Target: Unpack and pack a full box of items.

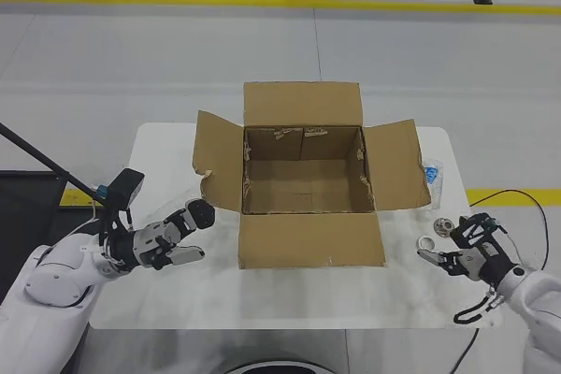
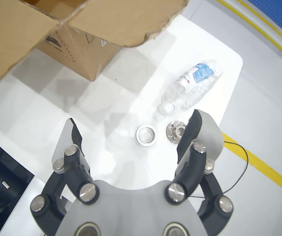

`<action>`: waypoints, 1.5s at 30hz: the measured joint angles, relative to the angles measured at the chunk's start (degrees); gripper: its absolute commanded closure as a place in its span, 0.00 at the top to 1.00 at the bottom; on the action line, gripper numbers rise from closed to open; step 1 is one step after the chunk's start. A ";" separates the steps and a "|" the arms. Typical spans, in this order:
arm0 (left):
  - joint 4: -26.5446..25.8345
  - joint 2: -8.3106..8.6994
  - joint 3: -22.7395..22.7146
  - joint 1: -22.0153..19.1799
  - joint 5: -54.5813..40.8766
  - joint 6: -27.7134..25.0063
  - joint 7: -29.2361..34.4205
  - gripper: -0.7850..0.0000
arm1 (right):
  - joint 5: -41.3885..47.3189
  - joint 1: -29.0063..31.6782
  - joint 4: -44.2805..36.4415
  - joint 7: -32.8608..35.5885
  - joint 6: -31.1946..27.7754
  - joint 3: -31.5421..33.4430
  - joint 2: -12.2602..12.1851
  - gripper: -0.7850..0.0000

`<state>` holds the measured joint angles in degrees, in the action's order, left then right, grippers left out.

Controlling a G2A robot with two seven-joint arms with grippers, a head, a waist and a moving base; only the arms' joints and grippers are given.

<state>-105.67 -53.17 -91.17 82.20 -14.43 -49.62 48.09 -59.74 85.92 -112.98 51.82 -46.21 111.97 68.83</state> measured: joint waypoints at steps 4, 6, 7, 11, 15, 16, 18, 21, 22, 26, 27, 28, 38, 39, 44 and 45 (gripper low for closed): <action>0.00 -0.02 0.23 0.00 0.11 0.51 -0.60 1.00 | -0.77 -3.19 3.93 4.11 2.67 -2.15 -0.64 0.38; 0.00 -0.01 0.23 0.00 0.10 0.49 -0.56 1.00 | -0.91 -5.03 6.33 6.03 3.53 -3.33 -0.98 0.36; 0.00 -0.01 0.22 0.00 0.10 0.48 -0.55 1.00 | -0.94 -5.82 7.42 6.71 3.86 -3.79 -1.12 0.36; 0.00 -0.01 0.22 0.00 0.09 0.48 -0.55 1.00 | -0.44 -8.91 12.04 8.69 4.11 -5.48 -1.72 0.29; 0.00 -0.01 0.22 0.00 0.09 0.48 -0.55 1.00 | -0.56 -10.80 15.10 10.11 3.88 -6.42 -2.39 0.22; 0.00 -0.01 0.22 0.00 0.09 0.48 -0.55 1.00 | -0.66 -10.97 15.53 10.29 4.00 -6.59 -2.53 0.21; 0.00 -0.01 0.22 0.00 0.09 0.48 -0.55 1.00 | -1.13 -11.39 16.48 10.79 4.52 -7.02 -2.87 0.18; 0.00 -0.01 0.22 0.00 0.09 0.48 -0.56 1.00 | -1.70 -12.19 18.02 11.36 5.11 -7.92 -3.33 0.22; 0.00 -0.01 0.22 0.00 0.09 0.48 -0.56 1.00 | -1.73 -12.47 18.50 11.44 5.19 -8.21 -3.45 0.25; 0.00 -0.01 0.22 0.00 0.09 0.48 -0.56 1.00 | -1.40 -13.35 20.16 11.42 5.18 -9.06 -3.94 0.33; 0.00 -0.01 0.22 0.00 0.09 0.48 -0.56 1.00 | -1.47 -13.54 20.55 11.52 5.27 -9.32 -4.09 0.35; 0.00 -0.01 0.22 0.00 0.09 0.48 -0.56 1.00 | -1.55 -13.70 20.82 11.60 5.36 -9.54 -4.20 0.35; 0.00 -0.01 0.22 0.00 0.09 0.48 -0.56 1.00 | -2.14 -15.90 24.13 11.69 7.05 -11.67 -5.23 0.34; 0.00 -0.01 0.22 0.00 0.09 0.48 -0.56 1.00 | -2.20 -16.13 24.45 11.73 7.18 -11.94 -5.35 0.34; 0.00 -0.01 0.22 0.00 0.09 0.48 -0.56 1.00 | -2.77 -17.00 25.29 12.17 8.15 -13.40 -5.75 0.33; 0.00 -0.01 0.22 0.00 0.09 0.48 -0.56 1.00 | -2.90 -17.18 25.48 12.28 8.37 -13.71 -5.85 0.33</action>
<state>-105.67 -53.18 -90.95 82.19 -14.34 -49.14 47.54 -62.64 68.74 -87.49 64.10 -37.84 98.26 62.97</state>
